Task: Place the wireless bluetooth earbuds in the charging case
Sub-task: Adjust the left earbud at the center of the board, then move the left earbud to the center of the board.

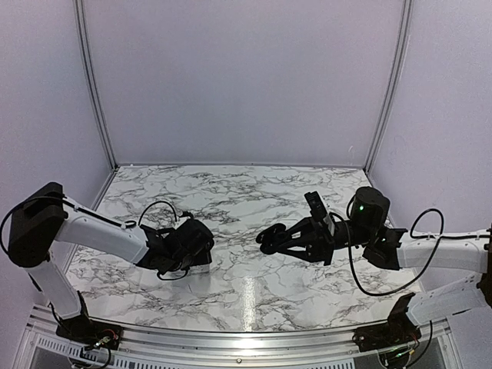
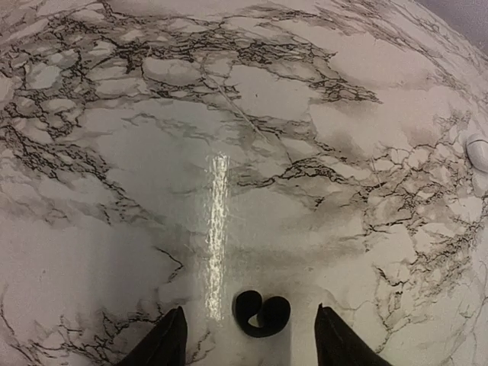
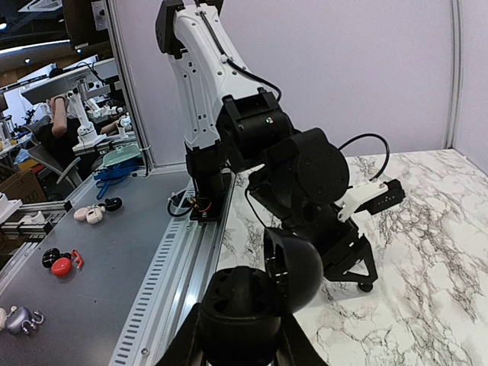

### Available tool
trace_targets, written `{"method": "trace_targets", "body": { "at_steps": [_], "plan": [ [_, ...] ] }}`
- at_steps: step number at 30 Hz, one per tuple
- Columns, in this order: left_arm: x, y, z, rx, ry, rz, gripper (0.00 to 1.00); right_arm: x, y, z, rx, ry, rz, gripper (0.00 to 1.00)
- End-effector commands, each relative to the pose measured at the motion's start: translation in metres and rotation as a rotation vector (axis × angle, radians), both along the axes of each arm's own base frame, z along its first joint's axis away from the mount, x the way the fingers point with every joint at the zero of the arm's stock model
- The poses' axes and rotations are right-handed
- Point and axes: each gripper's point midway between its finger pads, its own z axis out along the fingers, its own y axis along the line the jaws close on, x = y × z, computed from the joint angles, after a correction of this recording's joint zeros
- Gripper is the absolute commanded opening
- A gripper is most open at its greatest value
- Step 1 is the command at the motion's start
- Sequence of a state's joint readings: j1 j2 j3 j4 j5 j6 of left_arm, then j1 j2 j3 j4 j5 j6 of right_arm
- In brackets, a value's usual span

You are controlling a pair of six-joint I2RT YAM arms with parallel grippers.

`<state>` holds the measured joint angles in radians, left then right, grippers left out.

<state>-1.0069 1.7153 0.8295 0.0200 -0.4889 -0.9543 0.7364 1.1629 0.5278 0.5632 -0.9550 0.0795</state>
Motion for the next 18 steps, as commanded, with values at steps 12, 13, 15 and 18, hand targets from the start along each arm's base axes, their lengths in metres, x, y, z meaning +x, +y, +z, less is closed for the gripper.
{"method": "trace_targets", "body": {
  "at_steps": [12,13,15,18],
  "plan": [
    [0.014,0.012,0.056,0.094,-0.074,-0.608,0.62,-0.002,0.000,0.008,0.019,-0.017,0.003,0.00],
    [0.021,0.014,0.056,0.077,-0.075,-0.583,0.56,-0.002,0.001,0.009,0.021,-0.020,0.002,0.00],
    [0.033,0.016,0.053,0.064,-0.081,-0.552,0.43,-0.002,0.001,0.011,0.023,-0.022,0.007,0.00],
    [0.040,0.020,0.034,0.150,-0.041,-0.570,0.26,-0.002,0.001,0.012,0.021,-0.023,0.006,0.00]
  ]
}}
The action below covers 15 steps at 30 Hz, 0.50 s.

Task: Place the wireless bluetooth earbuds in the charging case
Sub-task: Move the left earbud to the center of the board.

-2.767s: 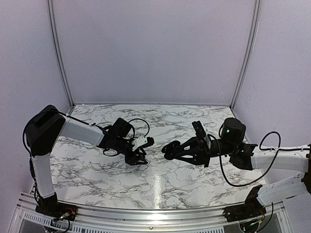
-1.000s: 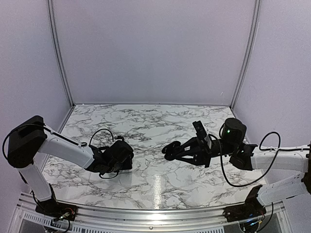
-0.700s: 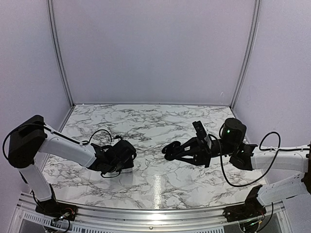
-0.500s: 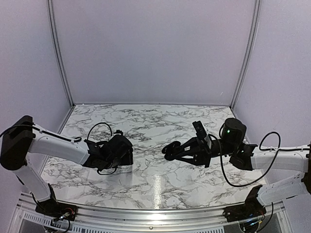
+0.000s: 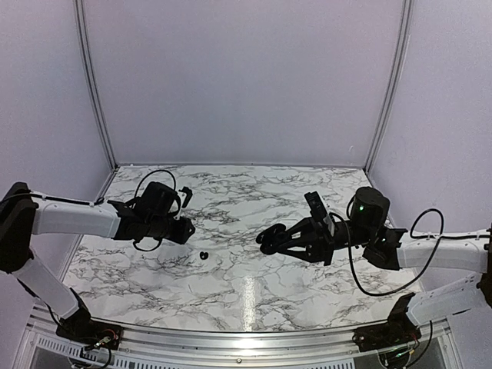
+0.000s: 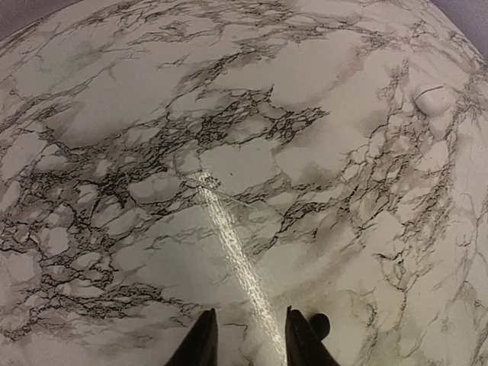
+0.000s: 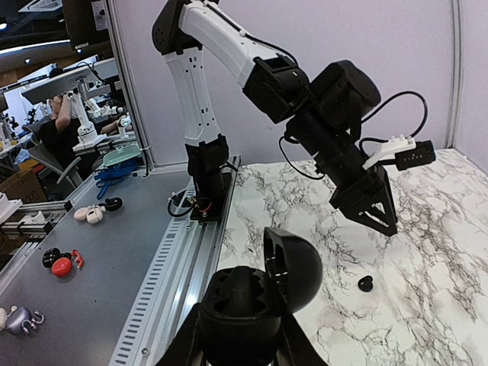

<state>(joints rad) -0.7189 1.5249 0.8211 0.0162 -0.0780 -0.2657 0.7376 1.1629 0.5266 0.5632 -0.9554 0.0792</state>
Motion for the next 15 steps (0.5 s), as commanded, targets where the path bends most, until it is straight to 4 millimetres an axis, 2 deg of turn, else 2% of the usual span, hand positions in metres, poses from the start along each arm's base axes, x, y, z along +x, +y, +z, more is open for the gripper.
{"method": "trace_targets", "body": {
  "at_steps": [1,7,11,15],
  "plan": [
    [0.002,-0.008,-0.026,0.087,0.038,-0.104,0.23,-0.002,0.001,0.012,0.021,-0.024,0.003,0.00],
    [-0.002,-0.023,-0.052,0.106,0.120,-0.196,0.13,-0.003,0.001,0.011,0.020,-0.021,-0.002,0.00],
    [-0.004,-0.027,-0.062,0.114,0.144,-0.228,0.10,-0.003,0.000,0.012,0.015,-0.023,-0.007,0.00],
    [-0.014,-0.031,-0.073,0.089,0.193,-0.249,0.10,-0.002,0.001,0.010,0.008,-0.020,-0.014,0.00]
  ]
}}
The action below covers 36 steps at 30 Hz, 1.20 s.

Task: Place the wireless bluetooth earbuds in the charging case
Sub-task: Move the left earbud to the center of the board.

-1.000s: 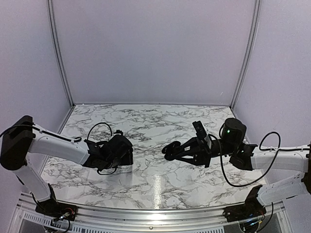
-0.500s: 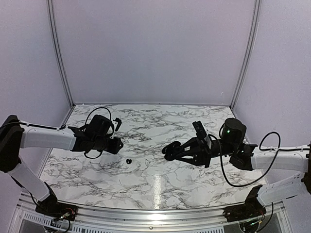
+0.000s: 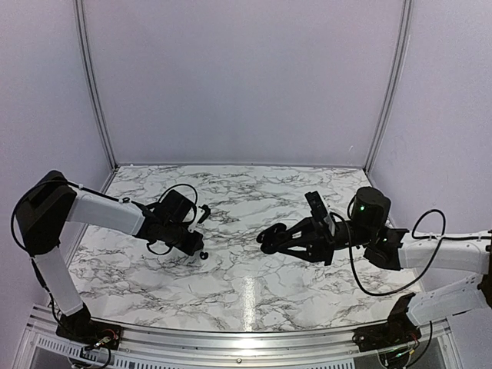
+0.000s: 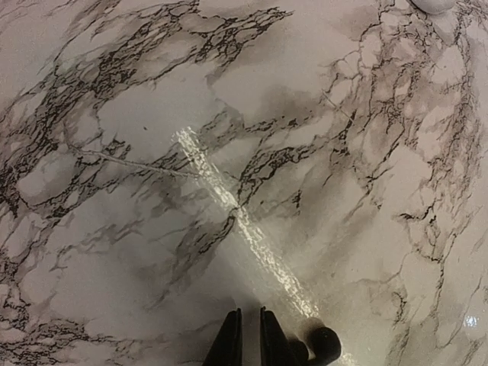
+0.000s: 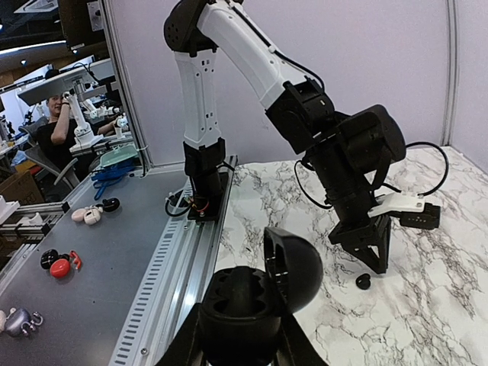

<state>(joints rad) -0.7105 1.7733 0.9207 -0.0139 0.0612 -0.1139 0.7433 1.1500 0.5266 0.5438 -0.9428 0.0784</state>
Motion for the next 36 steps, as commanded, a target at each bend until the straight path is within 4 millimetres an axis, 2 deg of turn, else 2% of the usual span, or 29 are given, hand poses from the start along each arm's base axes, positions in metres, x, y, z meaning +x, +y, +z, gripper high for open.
{"method": "trace_targets", "body": {
  "at_steps": [1,9,21,24,30,33,36],
  "plan": [
    [-0.014,-0.007,-0.009,-0.029,0.068,-0.047,0.09,0.001,0.001,0.009,0.008,-0.023,-0.013,0.00],
    [-0.040,0.001,-0.018,-0.035,0.116,-0.029,0.08,0.001,0.002,0.008,0.006,-0.021,-0.011,0.00],
    [-0.063,-0.002,-0.012,-0.059,0.170,-0.018,0.08,0.002,0.003,0.007,0.003,-0.016,-0.006,0.00],
    [-0.063,-0.002,-0.004,-0.057,0.133,-0.030,0.09,0.003,0.003,0.007,0.002,-0.015,-0.009,0.00],
    [-0.040,0.009,0.030,-0.058,-0.013,0.062,0.16,0.003,0.004,0.007,0.000,-0.011,-0.008,0.00],
    [-0.044,-0.001,0.044,-0.093,-0.039,0.040,0.21,0.002,0.005,0.007,-0.002,-0.013,-0.010,0.00],
    [-0.056,-0.016,0.045,-0.115,-0.012,-0.001,0.22,0.003,0.005,0.007,-0.005,-0.017,-0.014,0.00]
  ]
}}
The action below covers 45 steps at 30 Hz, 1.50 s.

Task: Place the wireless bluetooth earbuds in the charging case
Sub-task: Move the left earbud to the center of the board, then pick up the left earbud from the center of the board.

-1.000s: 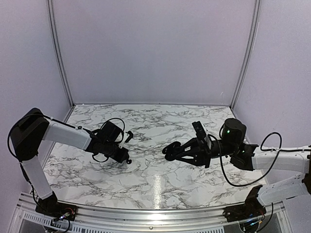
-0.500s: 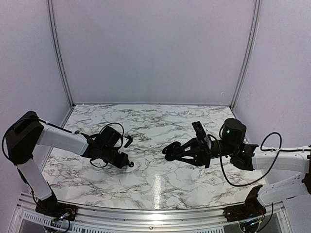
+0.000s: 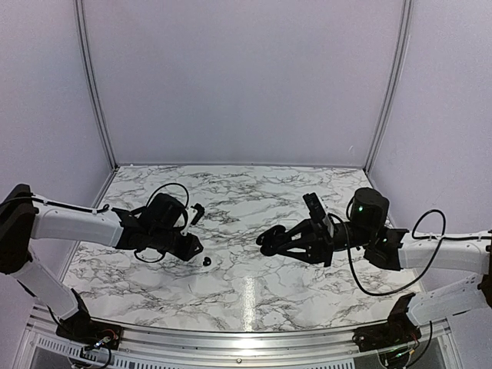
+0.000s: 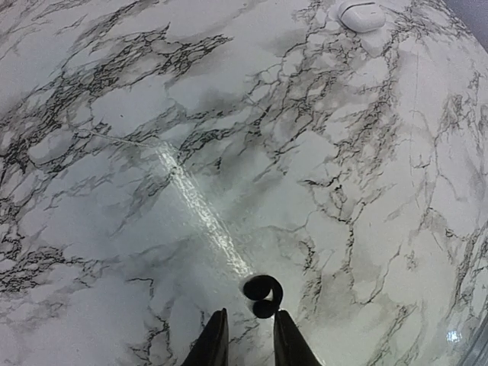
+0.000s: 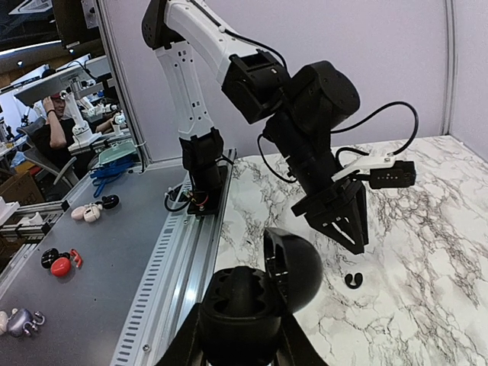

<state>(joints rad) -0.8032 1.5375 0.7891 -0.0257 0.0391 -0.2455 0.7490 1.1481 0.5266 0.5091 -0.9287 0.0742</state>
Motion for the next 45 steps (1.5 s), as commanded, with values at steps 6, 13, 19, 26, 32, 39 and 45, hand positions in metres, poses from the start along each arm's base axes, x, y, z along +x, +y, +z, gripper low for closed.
{"method": "trace_targets", "body": {
  "at_steps": [6,13,19,26,32,39,45],
  "plan": [
    [-0.020,-0.031,-0.005,-0.019,0.055,-0.035,0.26,0.003,0.005,0.011,0.012,-0.036,-0.008,0.00],
    [-0.013,-0.034,-0.015,0.013,0.054,-0.021,0.26,0.004,0.004,0.010,0.008,-0.037,-0.016,0.00],
    [-0.012,-0.035,-0.026,0.037,0.072,-0.017,0.25,0.004,0.004,0.009,0.004,-0.038,-0.017,0.00],
    [-0.012,-0.030,-0.035,0.061,0.083,-0.005,0.25,0.004,0.003,0.009,0.002,-0.039,-0.021,0.00],
    [-0.007,-0.019,-0.045,0.101,0.084,0.030,0.25,0.005,0.003,0.009,0.001,-0.040,-0.025,0.00],
    [-0.005,-0.005,-0.051,0.146,0.090,0.056,0.30,0.005,0.003,0.009,-0.002,-0.042,-0.026,0.00],
    [-0.004,0.000,-0.050,0.157,0.082,0.061,0.30,0.005,0.003,0.008,-0.003,-0.040,-0.027,0.00]
  ]
}}
